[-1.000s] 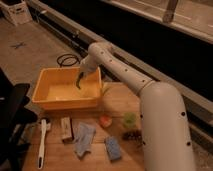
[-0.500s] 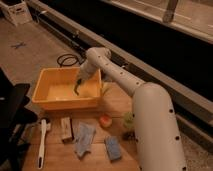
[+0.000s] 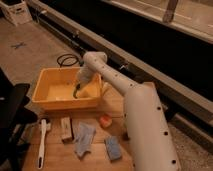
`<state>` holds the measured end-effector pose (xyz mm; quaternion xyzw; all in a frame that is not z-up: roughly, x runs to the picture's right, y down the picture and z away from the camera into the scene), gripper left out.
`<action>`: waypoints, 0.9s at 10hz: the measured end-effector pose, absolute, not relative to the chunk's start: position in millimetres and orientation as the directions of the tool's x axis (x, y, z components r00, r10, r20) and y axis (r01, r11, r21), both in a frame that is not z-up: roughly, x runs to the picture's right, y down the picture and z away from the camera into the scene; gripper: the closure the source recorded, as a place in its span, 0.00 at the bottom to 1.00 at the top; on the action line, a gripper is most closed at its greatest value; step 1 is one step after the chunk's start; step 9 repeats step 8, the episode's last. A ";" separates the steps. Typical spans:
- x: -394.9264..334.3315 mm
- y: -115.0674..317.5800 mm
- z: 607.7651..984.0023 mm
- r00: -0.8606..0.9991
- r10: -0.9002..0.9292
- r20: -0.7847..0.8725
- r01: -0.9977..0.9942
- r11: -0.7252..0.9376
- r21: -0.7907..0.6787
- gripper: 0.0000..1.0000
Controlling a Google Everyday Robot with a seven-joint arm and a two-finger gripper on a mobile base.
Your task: Place pepper in tray
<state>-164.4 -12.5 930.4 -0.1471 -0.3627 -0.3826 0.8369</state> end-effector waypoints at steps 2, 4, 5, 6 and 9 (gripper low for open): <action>-162.7 -6.6 940.4 0.458 -0.528 0.715 0.751 0.660 0.007 0.30; -162.5 -5.1 941.9 0.458 -0.525 0.717 0.750 0.661 0.006 0.30; -162.4 -5.0 942.0 0.458 -0.525 0.717 0.750 0.661 0.005 0.30; -162.4 -5.0 942.0 0.458 -0.525 0.717 0.750 0.661 0.005 0.30; -162.5 -5.1 942.0 0.458 -0.526 0.717 0.750 0.661 0.006 0.30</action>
